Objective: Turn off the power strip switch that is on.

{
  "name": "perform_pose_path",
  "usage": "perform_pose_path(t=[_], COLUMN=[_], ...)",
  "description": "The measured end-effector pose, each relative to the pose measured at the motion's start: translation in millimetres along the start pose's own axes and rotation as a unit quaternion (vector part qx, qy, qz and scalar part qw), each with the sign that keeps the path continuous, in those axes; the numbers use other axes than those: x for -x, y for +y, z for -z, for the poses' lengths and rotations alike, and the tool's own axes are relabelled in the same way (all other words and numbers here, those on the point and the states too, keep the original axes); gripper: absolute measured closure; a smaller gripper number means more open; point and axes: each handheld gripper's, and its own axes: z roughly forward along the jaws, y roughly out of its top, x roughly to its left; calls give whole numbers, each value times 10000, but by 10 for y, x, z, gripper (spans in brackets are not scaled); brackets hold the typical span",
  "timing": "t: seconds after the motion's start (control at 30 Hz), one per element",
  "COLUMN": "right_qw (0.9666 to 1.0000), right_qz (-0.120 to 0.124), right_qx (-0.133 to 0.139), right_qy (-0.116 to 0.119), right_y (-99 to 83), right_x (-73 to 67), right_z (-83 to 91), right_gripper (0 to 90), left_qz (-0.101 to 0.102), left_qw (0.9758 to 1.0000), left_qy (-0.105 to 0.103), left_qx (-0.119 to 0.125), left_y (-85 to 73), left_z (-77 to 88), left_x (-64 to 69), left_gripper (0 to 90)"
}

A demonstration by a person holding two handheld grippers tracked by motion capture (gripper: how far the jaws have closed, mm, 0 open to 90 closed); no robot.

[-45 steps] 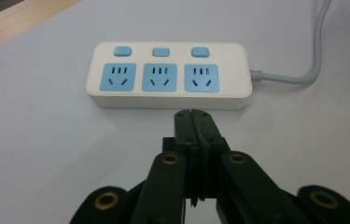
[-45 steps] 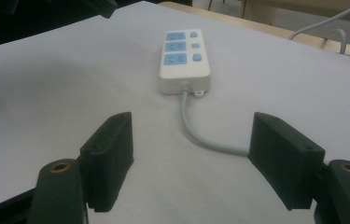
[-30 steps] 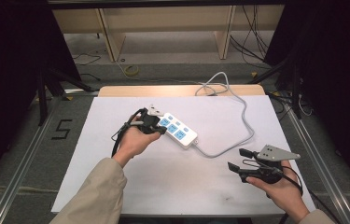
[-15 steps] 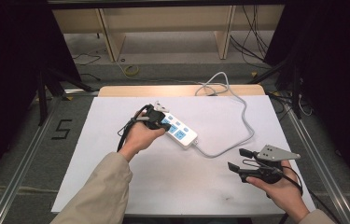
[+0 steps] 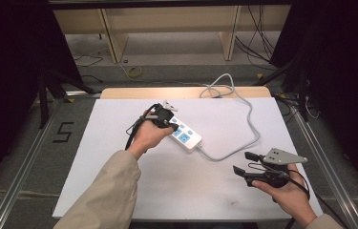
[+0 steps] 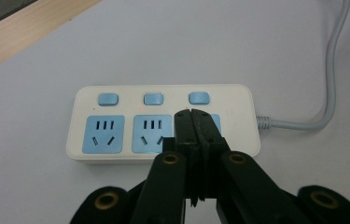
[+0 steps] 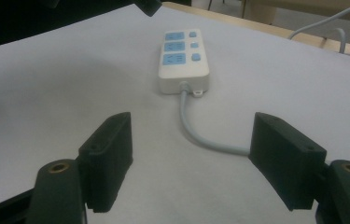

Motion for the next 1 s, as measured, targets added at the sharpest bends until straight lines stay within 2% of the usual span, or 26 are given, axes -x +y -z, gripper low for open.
perform_pose_path(t=[0.2, 0.6, 1.0], right_qw=[10000, 10000, 10000], right_qz=[-7, -24, -26], right_qx=[14, -5, 4], right_qy=[3, -4, -1], right_y=[-1, -3, -2], right_x=[2, 5, 4], right_z=[-2, -3, -4], right_gripper=[302, 302, 302], left_qz=[46, -63, -40], left_qw=[10000, 9997, 9995], left_qy=[42, 106, 133], left_qx=[-47, -204, -272], left_y=[9, 107, 162], left_z=[-72, -154, -240], left_x=[-23, -30, -45], left_gripper=[897, 896, 896])
